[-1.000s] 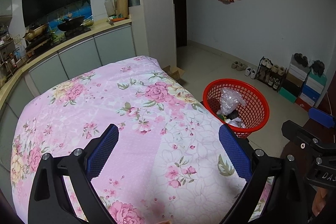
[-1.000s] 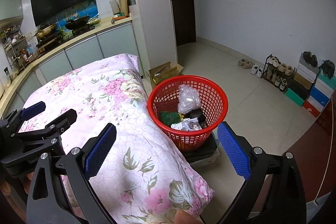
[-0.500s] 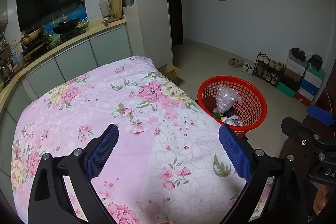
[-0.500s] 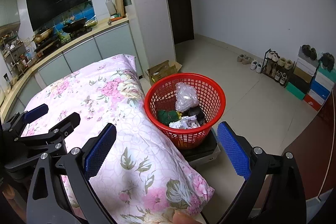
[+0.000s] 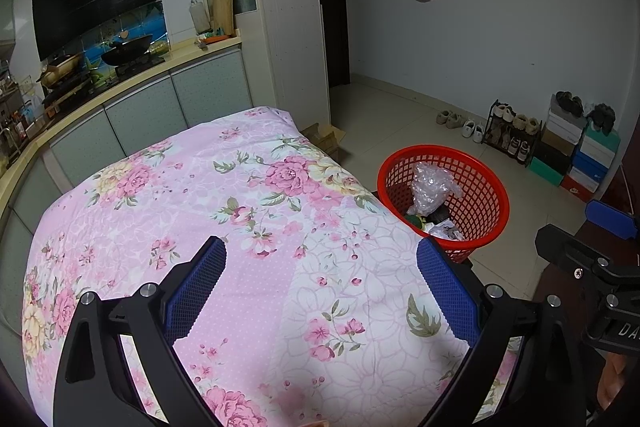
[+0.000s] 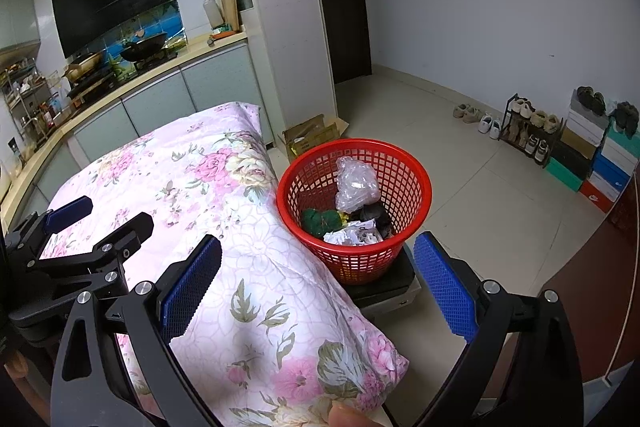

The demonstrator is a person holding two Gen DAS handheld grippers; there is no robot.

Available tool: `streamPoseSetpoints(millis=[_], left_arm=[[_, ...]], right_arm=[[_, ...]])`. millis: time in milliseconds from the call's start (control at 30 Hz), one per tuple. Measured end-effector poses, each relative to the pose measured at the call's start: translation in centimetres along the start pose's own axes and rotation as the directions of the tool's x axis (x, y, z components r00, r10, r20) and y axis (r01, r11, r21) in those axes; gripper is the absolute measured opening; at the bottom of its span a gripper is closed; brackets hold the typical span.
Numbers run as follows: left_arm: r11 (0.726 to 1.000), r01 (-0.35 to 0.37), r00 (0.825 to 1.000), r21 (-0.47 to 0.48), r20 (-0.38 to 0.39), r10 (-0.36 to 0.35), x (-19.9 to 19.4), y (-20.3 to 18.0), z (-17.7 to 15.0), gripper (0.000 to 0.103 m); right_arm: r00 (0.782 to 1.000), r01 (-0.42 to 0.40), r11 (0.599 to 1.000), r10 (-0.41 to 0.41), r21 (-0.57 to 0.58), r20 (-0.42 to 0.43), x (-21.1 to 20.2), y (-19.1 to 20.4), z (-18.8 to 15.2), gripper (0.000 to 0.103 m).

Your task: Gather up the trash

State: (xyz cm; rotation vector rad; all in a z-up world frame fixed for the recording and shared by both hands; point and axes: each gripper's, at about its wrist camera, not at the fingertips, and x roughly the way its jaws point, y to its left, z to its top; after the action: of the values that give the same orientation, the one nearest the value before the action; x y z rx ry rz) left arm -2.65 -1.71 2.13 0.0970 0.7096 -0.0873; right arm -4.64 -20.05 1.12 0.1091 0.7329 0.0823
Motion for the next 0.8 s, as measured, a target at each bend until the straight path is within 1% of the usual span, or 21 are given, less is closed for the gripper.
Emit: streamPoseSetpoints(millis=[133,433,800], left_arm=[[1.000,-0.004,1.000,-0.008,0.007,0.004,0.1,0.2,0.1,0.093],[0.999,-0.013,0.999,-0.034,0.033,0.014,-0.7,1.0,0.0,0.093],[0.999,-0.014,0.999,-0.035,0.035,0.015,-0.9,1.1,0.0,0.093]], right_arm=[[1.000,-0.001,1.000,0.001,-0.001,0.001,0.0,0.0,0.0,0.094],[0.999,-0.018,1.000,0.019,-0.018,0.036,-0.5,0.3,0.2,0.094],[0.999,-0.029,0.999,0.031,-0.033,0.044,-0.7,0.5,0.4,0.094]])
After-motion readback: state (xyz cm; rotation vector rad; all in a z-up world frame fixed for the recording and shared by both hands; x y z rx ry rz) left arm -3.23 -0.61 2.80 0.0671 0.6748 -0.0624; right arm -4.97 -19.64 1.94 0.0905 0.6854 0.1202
